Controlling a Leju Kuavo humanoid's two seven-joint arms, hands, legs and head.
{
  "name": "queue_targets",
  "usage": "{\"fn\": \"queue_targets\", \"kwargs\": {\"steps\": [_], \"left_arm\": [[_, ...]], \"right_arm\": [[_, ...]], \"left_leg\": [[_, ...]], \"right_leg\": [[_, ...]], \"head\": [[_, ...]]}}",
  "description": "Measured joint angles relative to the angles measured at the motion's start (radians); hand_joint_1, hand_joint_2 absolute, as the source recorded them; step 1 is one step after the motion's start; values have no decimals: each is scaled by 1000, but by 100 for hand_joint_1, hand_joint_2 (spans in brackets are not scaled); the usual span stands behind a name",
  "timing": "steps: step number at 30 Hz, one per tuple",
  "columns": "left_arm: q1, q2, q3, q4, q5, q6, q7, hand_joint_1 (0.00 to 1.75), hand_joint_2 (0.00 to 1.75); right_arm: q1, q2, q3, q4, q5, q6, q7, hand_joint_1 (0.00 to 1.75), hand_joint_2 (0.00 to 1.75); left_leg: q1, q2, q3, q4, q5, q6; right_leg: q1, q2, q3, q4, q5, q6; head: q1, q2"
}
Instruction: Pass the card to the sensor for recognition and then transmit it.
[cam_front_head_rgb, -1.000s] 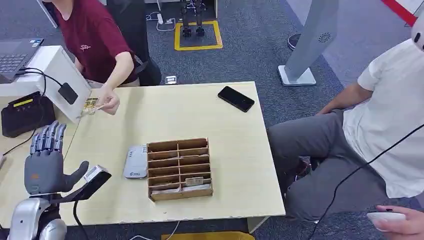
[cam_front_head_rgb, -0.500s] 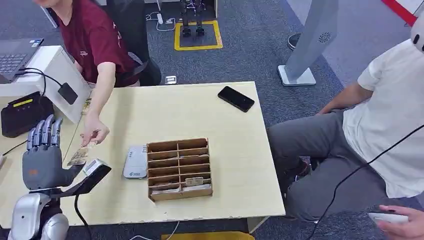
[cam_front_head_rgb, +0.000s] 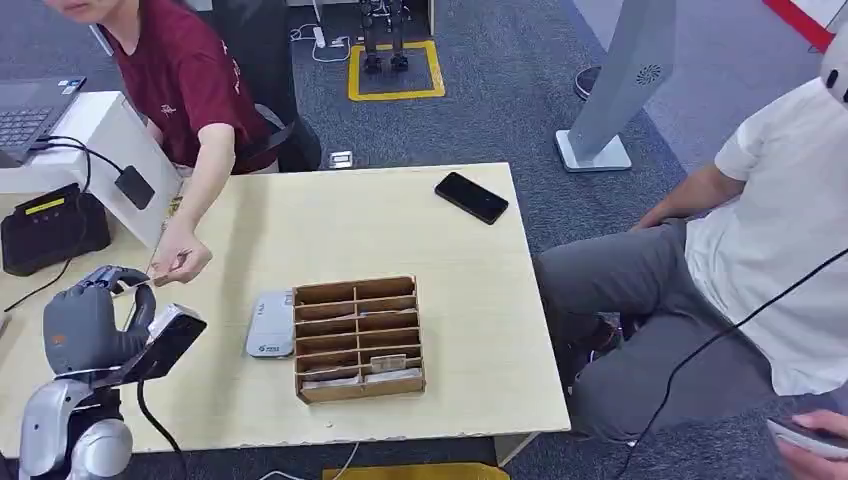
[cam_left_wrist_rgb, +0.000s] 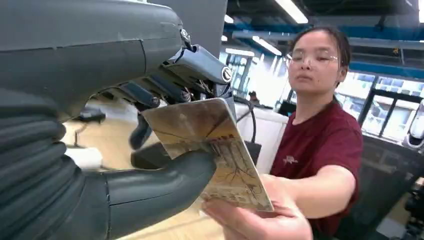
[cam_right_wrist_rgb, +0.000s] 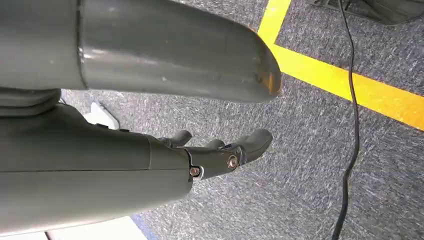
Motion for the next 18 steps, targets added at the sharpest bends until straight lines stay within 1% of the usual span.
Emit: {"fn": "queue_targets", "kwargs": {"steps": [2,4,6,7,9,11,13,15,16,18], "left_arm": [[1,-2,10,-1,53,-14,-29,175,175],[3,-3,14,-3,82,-21,-48,175,175],[4,-6,22,-7,141,-42,-79,175,175],[6,-8,27,-10,173,-56,-90,175,175],[7,-13,40,-14,254,-121,-95,175,175],[15,-17,52,-18,359,-226,-64,175,175],[29,-25,64,-18,461,-297,-29,175,175],[49,-29,70,-22,547,-345,-4,175,175],[62,-29,71,-24,576,-358,4,175,175],[82,-29,77,-24,601,-371,20,175,175]], "right_arm": [[0,0,2,0,0,0,0,0,0],[0,0,8,0,0,0,-2,0,0],[0,0,11,0,0,0,-4,0,0],[0,0,13,0,0,0,-5,0,0],[0,0,14,0,0,-1,-6,0,0],[0,0,15,0,0,-1,-5,0,0],[0,0,15,0,0,-1,-1,0,0],[0,0,16,0,0,0,-1,0,0],[0,0,16,0,0,0,-1,0,0],[0,0,19,0,0,1,-1,0,0]], "left_leg": [[0,0,0,0,0,0],[0,0,0,0,0,0],[0,0,0,0,0,0],[0,0,0,0,0,0],[0,0,0,0,0,0],[0,0,0,0,0,0],[0,0,0,0,0,0],[0,0,0,0,0,0],[0,0,0,0,0,0],[0,0,0,0,0,0]], "right_leg": [[0,0,0,0,0,0],[0,-1,0,0,0,0],[0,-1,0,0,0,0],[0,0,0,0,0,0],[0,-1,0,0,0,0],[0,-1,0,0,0,0],[0,0,0,0,0,0],[0,0,0,0,0,0],[0,0,0,0,0,0],[0,0,0,0,0,0]], "head": [[0,0],[0,0],[0,0],[0,0],[0,0],[0,0],[0,0],[0,0],[0,0],[0,0]]}}
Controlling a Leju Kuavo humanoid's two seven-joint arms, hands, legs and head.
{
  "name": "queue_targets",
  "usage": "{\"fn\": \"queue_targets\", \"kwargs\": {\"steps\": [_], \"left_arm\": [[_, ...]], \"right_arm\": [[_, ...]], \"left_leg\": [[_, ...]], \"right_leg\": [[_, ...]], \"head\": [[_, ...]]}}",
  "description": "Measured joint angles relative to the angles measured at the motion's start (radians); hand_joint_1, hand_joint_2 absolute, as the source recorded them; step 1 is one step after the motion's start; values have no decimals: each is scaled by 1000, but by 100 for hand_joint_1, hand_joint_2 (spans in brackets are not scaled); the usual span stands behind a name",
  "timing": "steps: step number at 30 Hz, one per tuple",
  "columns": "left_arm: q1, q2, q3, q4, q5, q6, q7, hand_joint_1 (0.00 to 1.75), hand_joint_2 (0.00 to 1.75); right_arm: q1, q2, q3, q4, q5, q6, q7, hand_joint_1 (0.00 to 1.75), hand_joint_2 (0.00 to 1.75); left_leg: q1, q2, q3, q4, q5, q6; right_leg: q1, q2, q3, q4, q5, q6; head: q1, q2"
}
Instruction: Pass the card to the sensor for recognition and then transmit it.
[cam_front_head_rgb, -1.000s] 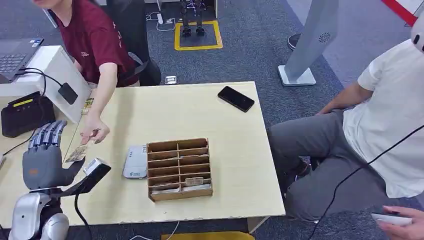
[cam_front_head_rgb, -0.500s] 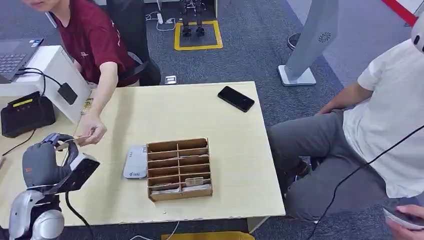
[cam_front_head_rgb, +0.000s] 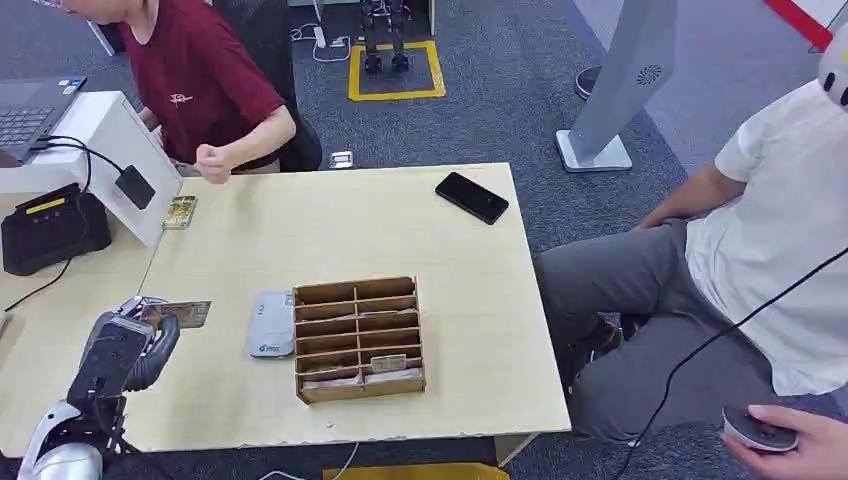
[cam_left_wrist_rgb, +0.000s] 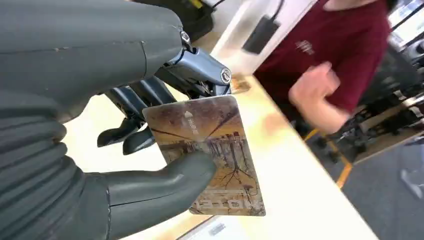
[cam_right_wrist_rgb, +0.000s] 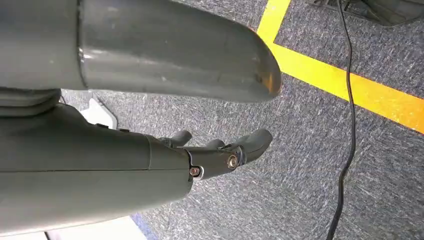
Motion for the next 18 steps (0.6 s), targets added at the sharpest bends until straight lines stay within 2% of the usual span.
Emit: {"fn": "queue_targets", "kwargs": {"steps": [8,18], "left_arm": [[22,-13,2,10,-48,5,84,175,175],[-63,-95,-3,83,-115,62,158,175,175]], "right_arm": [[-1,0,12,2,0,4,13,0,0],[-5,0,46,3,0,6,18,0,0]], "left_leg": [[0,0,0,0,0,0],[0,0,0,0,0,0]], "right_leg": [[0,0,0,0,0,0],[0,0,0,0,1,0]], "head": [[0,0],[0,0]]}}
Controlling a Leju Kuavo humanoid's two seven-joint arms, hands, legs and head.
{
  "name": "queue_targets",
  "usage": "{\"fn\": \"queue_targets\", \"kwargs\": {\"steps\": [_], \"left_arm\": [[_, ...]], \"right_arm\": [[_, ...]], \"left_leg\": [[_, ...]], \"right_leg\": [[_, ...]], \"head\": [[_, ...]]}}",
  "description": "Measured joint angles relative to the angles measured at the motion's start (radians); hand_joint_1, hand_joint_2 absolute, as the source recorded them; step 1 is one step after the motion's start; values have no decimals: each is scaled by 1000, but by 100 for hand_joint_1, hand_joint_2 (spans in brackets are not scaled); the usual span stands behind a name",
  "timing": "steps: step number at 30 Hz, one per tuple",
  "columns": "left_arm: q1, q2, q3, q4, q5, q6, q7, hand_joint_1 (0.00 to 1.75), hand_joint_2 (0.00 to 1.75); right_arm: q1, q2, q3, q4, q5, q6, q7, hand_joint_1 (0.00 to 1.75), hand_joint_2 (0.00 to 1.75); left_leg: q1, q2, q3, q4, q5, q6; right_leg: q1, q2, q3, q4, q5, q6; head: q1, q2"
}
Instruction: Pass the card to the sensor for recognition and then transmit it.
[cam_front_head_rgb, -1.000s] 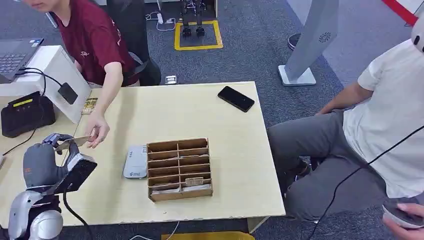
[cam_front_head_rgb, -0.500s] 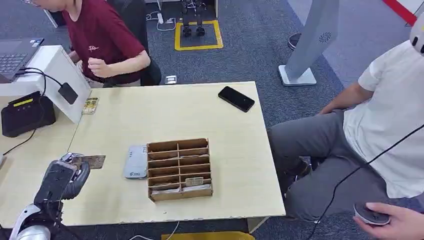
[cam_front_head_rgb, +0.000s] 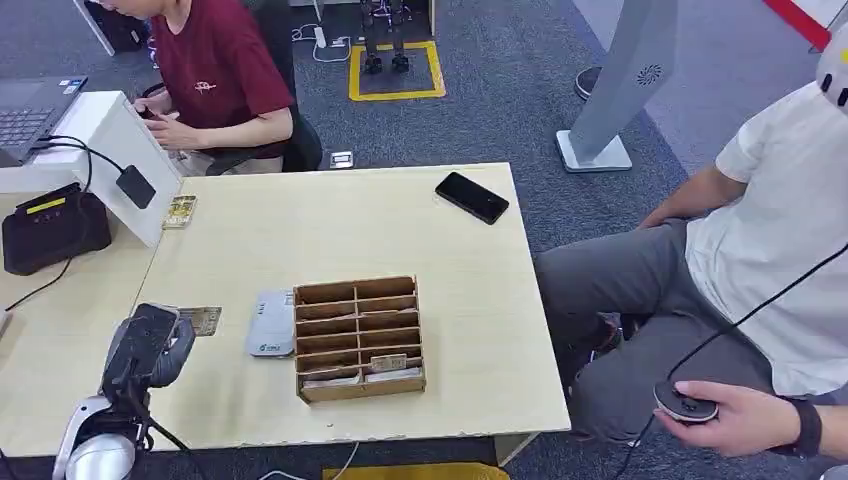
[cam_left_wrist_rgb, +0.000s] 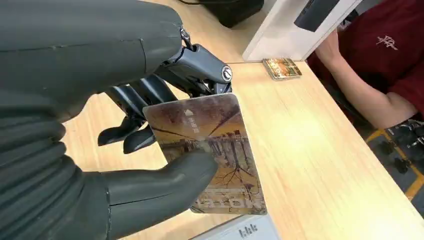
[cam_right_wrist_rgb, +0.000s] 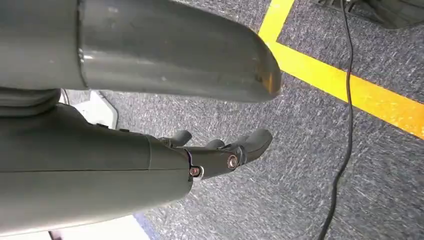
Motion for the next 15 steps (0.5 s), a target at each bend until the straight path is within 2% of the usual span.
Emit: {"fn": "queue_targets", "kwargs": {"steps": [15], "left_arm": [[-86,-52,-1,62,-103,30,43,175,175]], "right_arm": [[-2,0,27,4,0,10,13,0,0]], "left_leg": [[0,0,0,0,0,0]], "right_leg": [[0,0,0,0,0,0]], "head": [[0,0]]}}
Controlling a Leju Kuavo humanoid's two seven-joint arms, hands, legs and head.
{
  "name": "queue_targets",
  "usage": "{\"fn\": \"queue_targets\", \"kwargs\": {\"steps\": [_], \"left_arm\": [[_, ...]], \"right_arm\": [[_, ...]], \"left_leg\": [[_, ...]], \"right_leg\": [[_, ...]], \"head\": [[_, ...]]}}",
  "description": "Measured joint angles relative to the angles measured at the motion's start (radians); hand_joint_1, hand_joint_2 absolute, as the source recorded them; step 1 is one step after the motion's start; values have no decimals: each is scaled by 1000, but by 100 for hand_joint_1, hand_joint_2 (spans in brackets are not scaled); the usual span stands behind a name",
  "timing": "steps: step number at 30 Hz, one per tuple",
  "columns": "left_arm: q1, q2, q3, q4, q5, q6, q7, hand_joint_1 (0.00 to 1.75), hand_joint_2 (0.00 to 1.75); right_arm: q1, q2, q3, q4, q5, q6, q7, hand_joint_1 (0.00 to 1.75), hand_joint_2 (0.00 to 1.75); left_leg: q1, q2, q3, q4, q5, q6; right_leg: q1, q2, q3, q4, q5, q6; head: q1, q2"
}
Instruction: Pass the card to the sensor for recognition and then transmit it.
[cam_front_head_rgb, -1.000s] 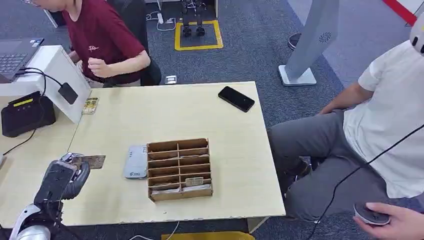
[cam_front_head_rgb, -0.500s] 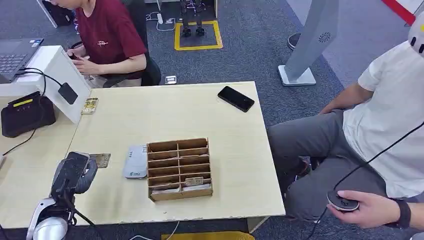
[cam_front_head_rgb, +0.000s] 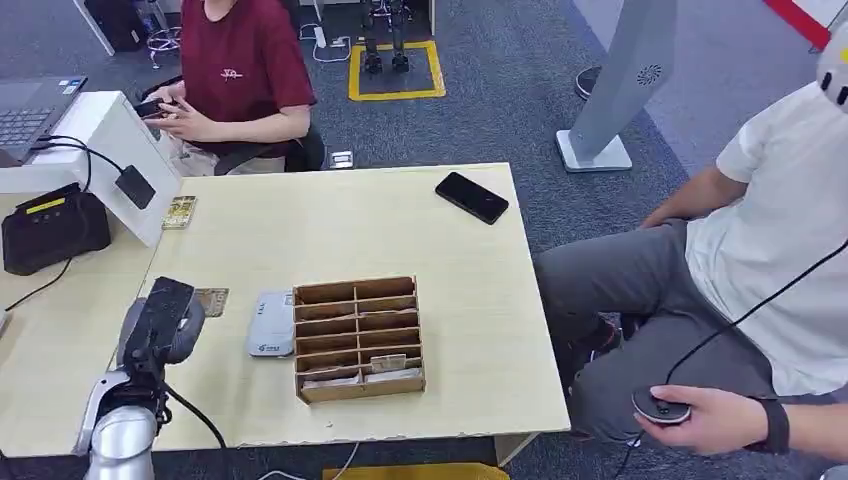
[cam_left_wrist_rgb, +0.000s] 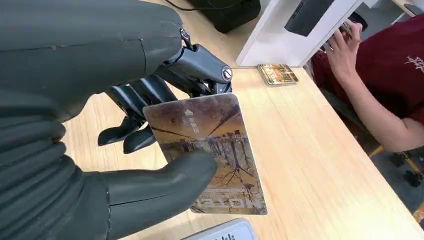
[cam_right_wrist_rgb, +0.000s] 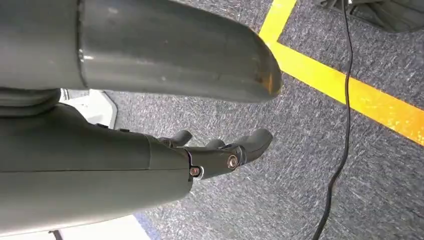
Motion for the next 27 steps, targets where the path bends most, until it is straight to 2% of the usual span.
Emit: {"fn": "queue_targets", "kwargs": {"steps": [9,20,25,27], "left_arm": [[-4,-13,0,26,-17,0,5,175,175],[-18,-47,0,81,-111,11,26,175,175],[-33,-67,1,99,-107,8,26,175,175],[-43,-76,10,105,-70,-9,26,175,175]], "right_arm": [[0,0,4,0,0,1,2,0,0],[-16,4,26,0,0,5,6,0,0],[-20,4,33,0,0,6,12,0,0],[-20,4,43,0,0,7,11,0,0]], "left_leg": [[0,0,0,0,0,0],[0,0,0,0,0,0],[0,0,0,0,0,0],[0,0,0,0,0,0]], "right_leg": [[0,0,0,0,0,0],[0,0,0,0,0,0],[0,0,0,0,0,0],[0,0,0,0,0,0]], "head": [[0,0],[0,0],[0,0],[0,0]]}}
